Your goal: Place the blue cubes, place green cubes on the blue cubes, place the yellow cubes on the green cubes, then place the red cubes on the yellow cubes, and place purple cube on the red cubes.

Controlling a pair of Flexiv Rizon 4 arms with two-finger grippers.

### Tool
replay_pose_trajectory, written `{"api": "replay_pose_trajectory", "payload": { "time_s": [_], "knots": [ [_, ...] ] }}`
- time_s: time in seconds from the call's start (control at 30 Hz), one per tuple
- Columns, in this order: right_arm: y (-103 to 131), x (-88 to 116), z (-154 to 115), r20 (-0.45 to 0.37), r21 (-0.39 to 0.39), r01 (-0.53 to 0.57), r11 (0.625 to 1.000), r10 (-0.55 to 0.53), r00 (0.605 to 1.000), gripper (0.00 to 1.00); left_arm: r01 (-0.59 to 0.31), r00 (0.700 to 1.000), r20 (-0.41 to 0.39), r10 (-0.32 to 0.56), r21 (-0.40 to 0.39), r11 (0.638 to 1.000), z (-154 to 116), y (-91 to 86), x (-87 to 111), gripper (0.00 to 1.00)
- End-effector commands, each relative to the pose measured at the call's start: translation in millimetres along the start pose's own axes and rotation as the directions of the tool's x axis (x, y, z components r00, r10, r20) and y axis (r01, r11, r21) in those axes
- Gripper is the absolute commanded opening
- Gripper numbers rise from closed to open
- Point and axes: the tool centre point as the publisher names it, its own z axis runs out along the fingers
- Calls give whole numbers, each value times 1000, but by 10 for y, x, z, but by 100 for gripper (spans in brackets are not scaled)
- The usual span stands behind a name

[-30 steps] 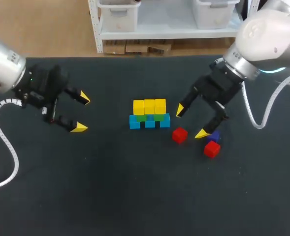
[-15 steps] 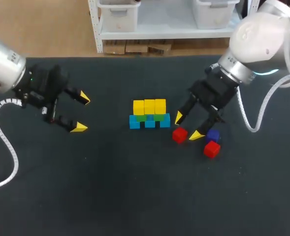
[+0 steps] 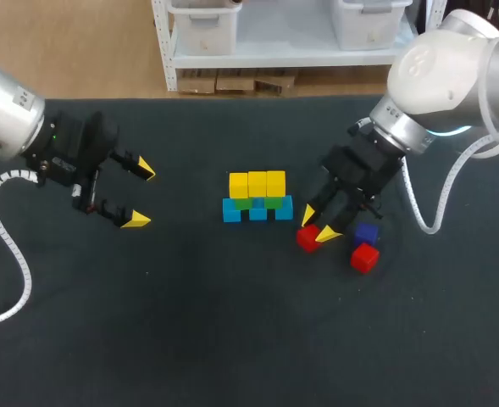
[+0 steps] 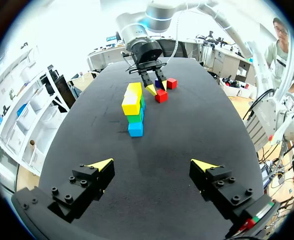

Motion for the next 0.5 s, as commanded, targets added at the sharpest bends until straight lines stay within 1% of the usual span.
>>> {"api": "replay_pose_trajectory", "payload": {
  "time_s": [0.03, 0.17, 0.23, 0.3, 0.4, 0.5],
  "knots": [
    [21, -35, -26, 10, 13, -10, 1000, 10, 1000, 0, -3, 1000, 6, 3, -4, 1000, -4, -18, 16, 100],
    [63, -179, -80, 10, 51, -43, 998, 42, 999, 0, -3, 1000, 6, 3, -4, 1000, -4, -18, 16, 100],
    [96, -293, -94, 29, 72, -69, 995, 67, 997, 0, -3, 1000, 6, 3, -4, 1000, -4, -18, 16, 100],
    [129, -417, -86, 21, 96, -69, 993, 67, 998, 0, -3, 1000, 6, 3, -4, 1000, -4, -18, 16, 100],
    [167, -617, -60, 35, 123, -74, 990, 70, 997, 0, -3, 1000, 6, 3, -4, 1000, -4, -18, 16, 100],
    [205, -774, 0, 40, 133, -75, 988, 71, 997, 0, -3, 1000, 6, 3, -4, 1000, -4, -18, 16, 100]
  ]
}}
